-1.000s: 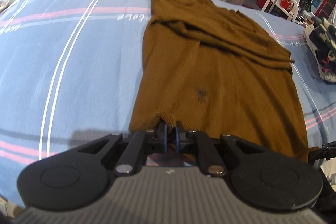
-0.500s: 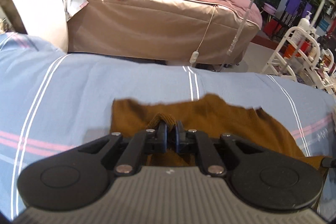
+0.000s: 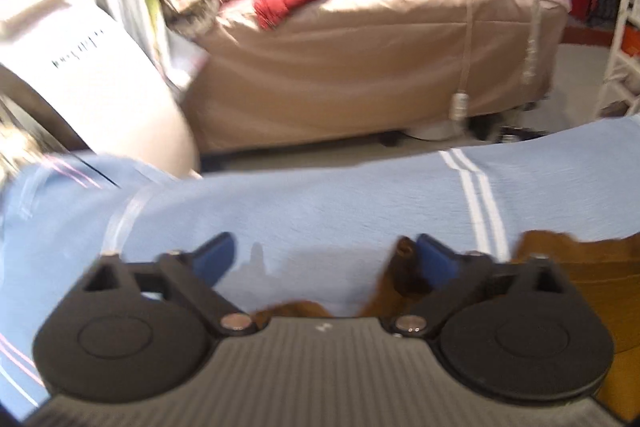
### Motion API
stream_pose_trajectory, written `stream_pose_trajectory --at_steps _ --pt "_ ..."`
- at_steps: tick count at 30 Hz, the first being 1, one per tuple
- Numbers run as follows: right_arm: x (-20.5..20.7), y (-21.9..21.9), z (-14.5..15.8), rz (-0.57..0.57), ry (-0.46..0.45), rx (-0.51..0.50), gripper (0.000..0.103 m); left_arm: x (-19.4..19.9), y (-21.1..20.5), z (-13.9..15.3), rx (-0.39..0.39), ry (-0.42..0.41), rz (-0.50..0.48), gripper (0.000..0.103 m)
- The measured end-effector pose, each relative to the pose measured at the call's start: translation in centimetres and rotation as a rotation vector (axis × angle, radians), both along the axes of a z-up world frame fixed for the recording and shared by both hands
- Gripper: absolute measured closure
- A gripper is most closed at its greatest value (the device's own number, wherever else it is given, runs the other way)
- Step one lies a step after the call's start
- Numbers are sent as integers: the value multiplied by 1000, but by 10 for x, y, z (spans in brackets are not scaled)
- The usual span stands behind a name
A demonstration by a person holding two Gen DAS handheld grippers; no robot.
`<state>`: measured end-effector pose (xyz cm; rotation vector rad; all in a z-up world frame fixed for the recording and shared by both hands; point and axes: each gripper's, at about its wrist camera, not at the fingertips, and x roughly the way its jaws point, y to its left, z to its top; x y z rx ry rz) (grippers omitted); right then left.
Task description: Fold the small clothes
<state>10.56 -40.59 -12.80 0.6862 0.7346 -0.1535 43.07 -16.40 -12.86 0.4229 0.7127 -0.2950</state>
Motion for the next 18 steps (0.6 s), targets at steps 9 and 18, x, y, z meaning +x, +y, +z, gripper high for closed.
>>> stream_pose_trajectory --at_steps 9,18 --pt "-18 -6 14 -80 -59 -118 1 -117 -11 22 47 -9 -206 0" --pt "-50 13 28 8 -30 -135 1 -260 -7 21 -65 134 -330 0"
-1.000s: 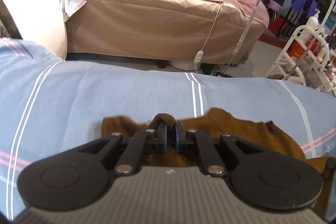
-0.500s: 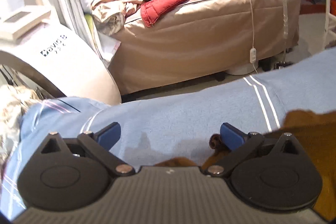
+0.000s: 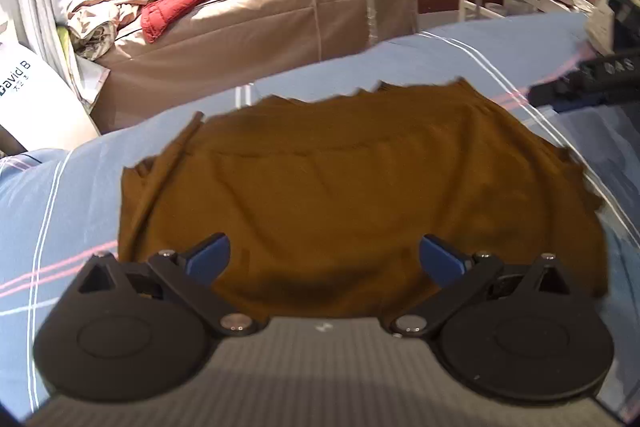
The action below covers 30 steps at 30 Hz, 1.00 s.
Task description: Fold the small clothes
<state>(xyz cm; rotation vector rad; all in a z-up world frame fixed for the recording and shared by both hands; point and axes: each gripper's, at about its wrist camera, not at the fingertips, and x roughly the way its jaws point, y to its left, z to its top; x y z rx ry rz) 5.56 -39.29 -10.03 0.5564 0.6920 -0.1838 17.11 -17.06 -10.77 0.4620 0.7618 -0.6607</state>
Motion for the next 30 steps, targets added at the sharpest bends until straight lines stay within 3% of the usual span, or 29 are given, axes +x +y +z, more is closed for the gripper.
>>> stream_pose_trajectory --at_steps 3,6,10,13,15,18,21,25,30 --pt "-12 7 2 31 14 -15 0 -39 7 -1 -22 27 -35 0" --pt "-21 10 0 68 25 -8 0 -72 14 -4 -111 164 -37 1" --pt "-24 3 -1 87 29 -9 0 -88 24 -22 -364 424 30 7" --pt "-22 1 -2 93 44 -22 0 -84 27 -52 -570 640 159 15" --pt "-20 2 -3 105 50 -30 0 -78 27 -71 -655 737 236 18" --pt "-19 4 -6 123 48 -35 0 -78 23 -80 -744 742 272 19" --pt "-11 3 -9 126 59 -51 0 -75 14 -85 -808 794 285 30" --pt "8 -9 -17 104 70 -8 0 -76 8 -93 -874 854 312 66" --pt "34 -21 -35 124 87 100 0 -76 4 -109 -897 882 366 85"
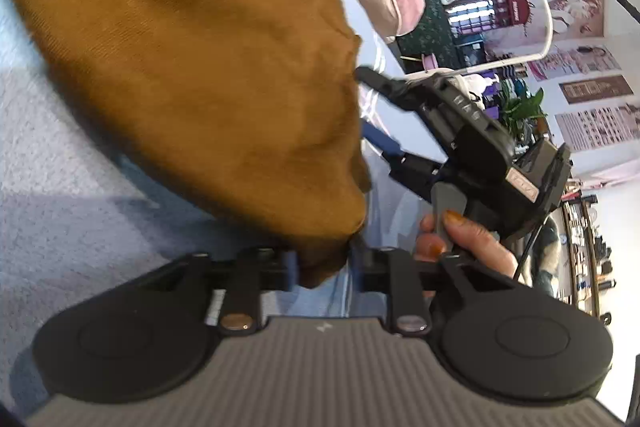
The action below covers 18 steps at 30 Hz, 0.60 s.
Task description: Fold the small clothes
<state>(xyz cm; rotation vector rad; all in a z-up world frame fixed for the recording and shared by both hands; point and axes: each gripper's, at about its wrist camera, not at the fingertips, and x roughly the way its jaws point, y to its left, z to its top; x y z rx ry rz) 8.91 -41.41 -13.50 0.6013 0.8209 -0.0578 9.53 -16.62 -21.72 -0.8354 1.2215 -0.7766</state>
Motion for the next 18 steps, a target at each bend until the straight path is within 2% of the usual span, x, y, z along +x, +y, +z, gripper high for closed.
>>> stream_pose_trajectory --at_steps 2,3,4,5,6,7,10,13,15,18 --pt "5 0 -1 13 -26 19 0 1 0 -6 -12 26 17 90" --pt "7 0 -2 33 -33 42 10 1 1 -7 -18 30 20 91" --pt "9 2 -2 55 -33 63 37 1 1 -6 -19 26 19 92" --pt "11 4 -3 84 -27 87 57 1 2 -4 -19 17 20 93" --pt "13 6 -5 102 -14 111 84 1 3 -2 -22 8 23 94" --pt "15 7 -6 90 6 115 89 2 5 0 -26 2 29 95" --pt "14 8 1 44 1 114 92 6 19 13 -67 -7 90 96" --pt "19 13 23 9 -24 122 93 18 47 32 -165 -10 184 96" --pt "32 21 41 9 -18 113 93 31 67 44 -200 -22 235 96" --pt "65 41 66 31 -37 155 93 52 108 53 -232 -19 336 96"
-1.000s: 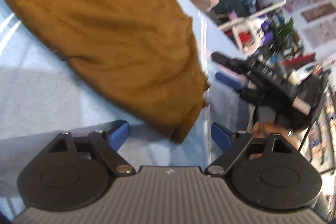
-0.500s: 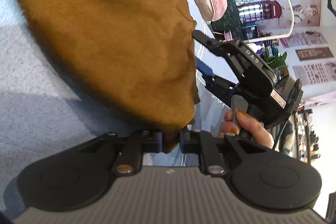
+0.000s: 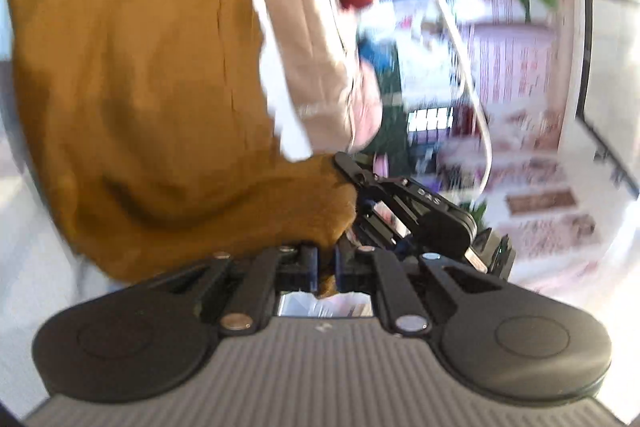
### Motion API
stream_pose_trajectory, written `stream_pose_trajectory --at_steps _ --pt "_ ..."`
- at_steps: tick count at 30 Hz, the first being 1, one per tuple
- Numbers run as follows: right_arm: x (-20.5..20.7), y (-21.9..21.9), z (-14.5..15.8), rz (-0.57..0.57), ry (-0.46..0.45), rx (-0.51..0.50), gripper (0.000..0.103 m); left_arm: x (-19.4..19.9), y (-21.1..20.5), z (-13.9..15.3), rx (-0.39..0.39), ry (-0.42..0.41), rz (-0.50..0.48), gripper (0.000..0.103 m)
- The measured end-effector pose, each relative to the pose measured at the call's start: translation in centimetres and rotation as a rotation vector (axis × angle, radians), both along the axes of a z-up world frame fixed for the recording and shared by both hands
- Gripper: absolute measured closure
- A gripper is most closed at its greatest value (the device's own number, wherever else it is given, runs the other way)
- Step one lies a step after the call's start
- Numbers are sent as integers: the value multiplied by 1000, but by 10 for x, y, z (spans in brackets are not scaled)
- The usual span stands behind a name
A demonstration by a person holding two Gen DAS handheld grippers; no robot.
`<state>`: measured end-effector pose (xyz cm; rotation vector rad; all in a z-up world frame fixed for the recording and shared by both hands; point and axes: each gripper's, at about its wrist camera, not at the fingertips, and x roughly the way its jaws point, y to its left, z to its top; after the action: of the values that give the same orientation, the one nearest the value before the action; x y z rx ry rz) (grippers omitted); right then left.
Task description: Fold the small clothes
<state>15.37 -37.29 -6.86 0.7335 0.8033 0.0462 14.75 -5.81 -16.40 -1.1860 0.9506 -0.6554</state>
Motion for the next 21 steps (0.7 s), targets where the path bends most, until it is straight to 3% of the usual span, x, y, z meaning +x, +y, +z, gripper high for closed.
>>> stream_pose_trajectory --at_steps 5,6,7,10,11,13,14,16,17,18,19,21 --pt "75 71 14 105 7 81 94 20 78 1 30 24 181 96" --pt "105 107 12 154 20 63 94 24 95 0 43 38 208 96" --pt "105 107 12 154 20 63 94 26 107 -5 51 65 238 96" --pt "139 151 -7 187 78 63 93 36 148 -23 72 151 278 94" --pt "147 161 -16 186 101 47 91 35 157 -29 90 177 297 89" --pt "159 178 -32 184 127 50 66 34 173 -34 114 185 335 78" --pt "162 184 -36 185 113 72 60 34 179 -32 135 164 354 68" --pt "162 188 -37 187 19 143 40 36 190 -22 215 110 404 57" --pt "159 188 -32 195 -47 185 30 38 194 -14 258 73 419 57" --pt "157 186 -28 200 -92 215 10 38 204 -4 296 26 419 57" --pt "155 183 -22 200 -118 220 4 40 208 7 328 -24 391 57" --pt "149 176 -9 196 -144 155 4 45 202 29 394 -135 273 57"
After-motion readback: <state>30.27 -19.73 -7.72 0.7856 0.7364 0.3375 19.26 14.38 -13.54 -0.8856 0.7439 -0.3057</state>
